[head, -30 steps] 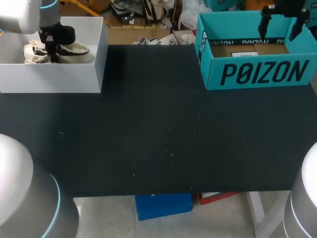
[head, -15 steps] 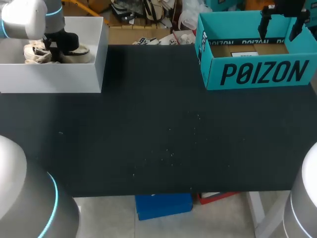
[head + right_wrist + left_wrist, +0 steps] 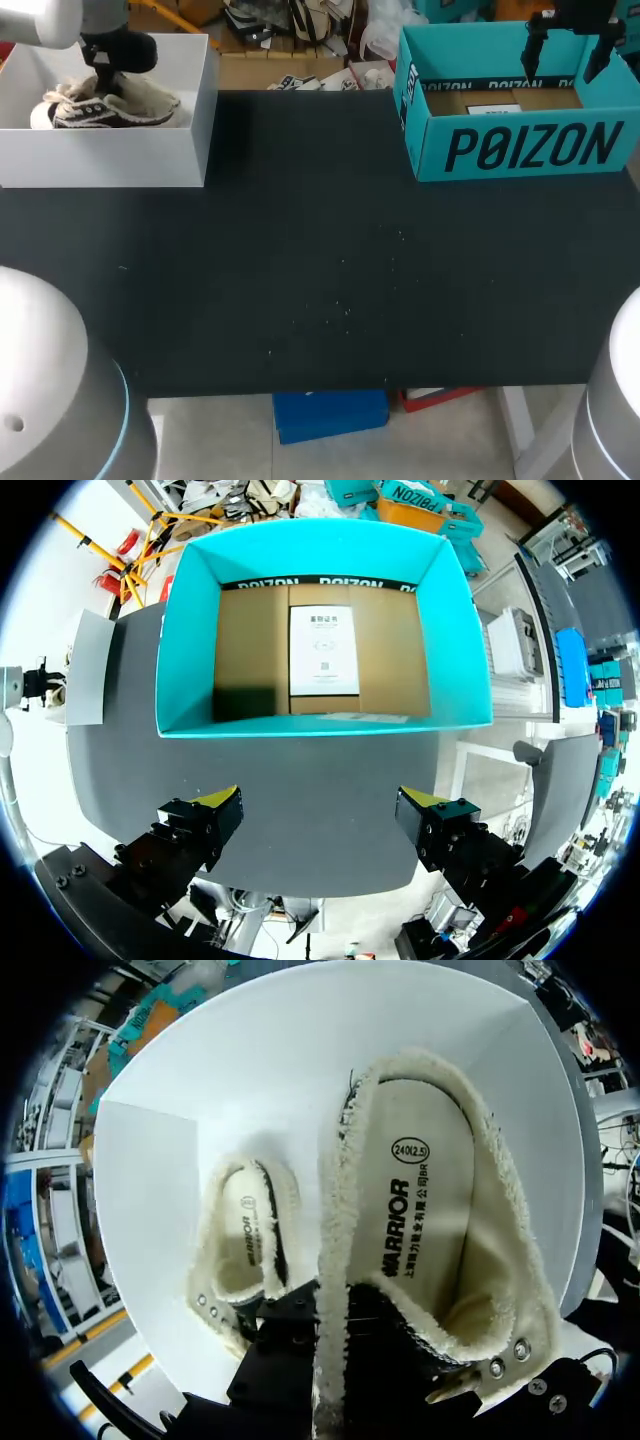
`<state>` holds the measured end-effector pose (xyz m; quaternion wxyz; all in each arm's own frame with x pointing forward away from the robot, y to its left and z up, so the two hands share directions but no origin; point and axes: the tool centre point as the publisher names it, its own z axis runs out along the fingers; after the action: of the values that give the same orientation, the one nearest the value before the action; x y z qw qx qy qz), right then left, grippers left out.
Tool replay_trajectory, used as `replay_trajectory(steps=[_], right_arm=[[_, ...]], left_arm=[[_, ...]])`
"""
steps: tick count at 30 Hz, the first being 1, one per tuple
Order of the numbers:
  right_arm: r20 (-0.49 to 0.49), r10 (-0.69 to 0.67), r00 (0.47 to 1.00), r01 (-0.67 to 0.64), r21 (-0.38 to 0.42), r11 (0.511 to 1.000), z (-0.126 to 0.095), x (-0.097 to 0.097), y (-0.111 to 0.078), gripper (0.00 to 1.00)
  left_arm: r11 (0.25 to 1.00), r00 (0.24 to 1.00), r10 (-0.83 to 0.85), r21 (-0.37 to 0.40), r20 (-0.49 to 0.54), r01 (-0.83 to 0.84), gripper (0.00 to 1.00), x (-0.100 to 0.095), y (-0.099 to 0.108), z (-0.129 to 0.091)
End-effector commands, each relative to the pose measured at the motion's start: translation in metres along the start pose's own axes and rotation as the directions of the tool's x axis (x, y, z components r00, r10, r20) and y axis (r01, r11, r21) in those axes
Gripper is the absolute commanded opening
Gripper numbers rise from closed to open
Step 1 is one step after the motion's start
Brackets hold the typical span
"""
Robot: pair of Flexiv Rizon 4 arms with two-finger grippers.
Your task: Take the shoe out of the shoebox, open the shoe tongue, remove and reinsert the insole, then place the shoe into the shoebox
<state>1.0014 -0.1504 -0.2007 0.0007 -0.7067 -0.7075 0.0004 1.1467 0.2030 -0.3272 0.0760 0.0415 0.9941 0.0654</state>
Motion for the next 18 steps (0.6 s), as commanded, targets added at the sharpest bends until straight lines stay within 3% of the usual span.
replay_trajectory(steps=[1,6,10,13,18], right_arm=[[0.0,0.0,1.0,0.0,0.0,1.0,0.0,0.0,0.0,1.0],[0.0,0.0,1.0,0.0,0.0,1.0,0.0,0.0,0.0,1.0],[0.0,0.0,1.0,0.0,0.0,1.0,0.0,0.0,0.0,1.0],[0.0,0.0,1.0,0.0,0.0,1.0,0.0,0.0,0.0,1.0],[0.0,0.0,1.0,0.0,0.0,1.0,0.0,0.0,0.0,1.0]], left_arm=[[0.999,0.999,-0.004,-0.034,0.044,0.006,0.0,0.004,0.006,-0.087],[0.998,0.998,-0.016,-0.054,0.068,0.02,0.0,-0.002,0.008,-0.141],[0.998,0.997,-0.029,-0.046,0.069,0.032,0.0,0.002,-0.003,-0.175],[0.999,0.998,-0.047,-0.02,0.051,0.048,0.0,0.009,-0.019,-0.194],[1.0,0.999,-0.026,-0.007,0.044,0.026,0.0,0.032,-0.064,-0.212]])
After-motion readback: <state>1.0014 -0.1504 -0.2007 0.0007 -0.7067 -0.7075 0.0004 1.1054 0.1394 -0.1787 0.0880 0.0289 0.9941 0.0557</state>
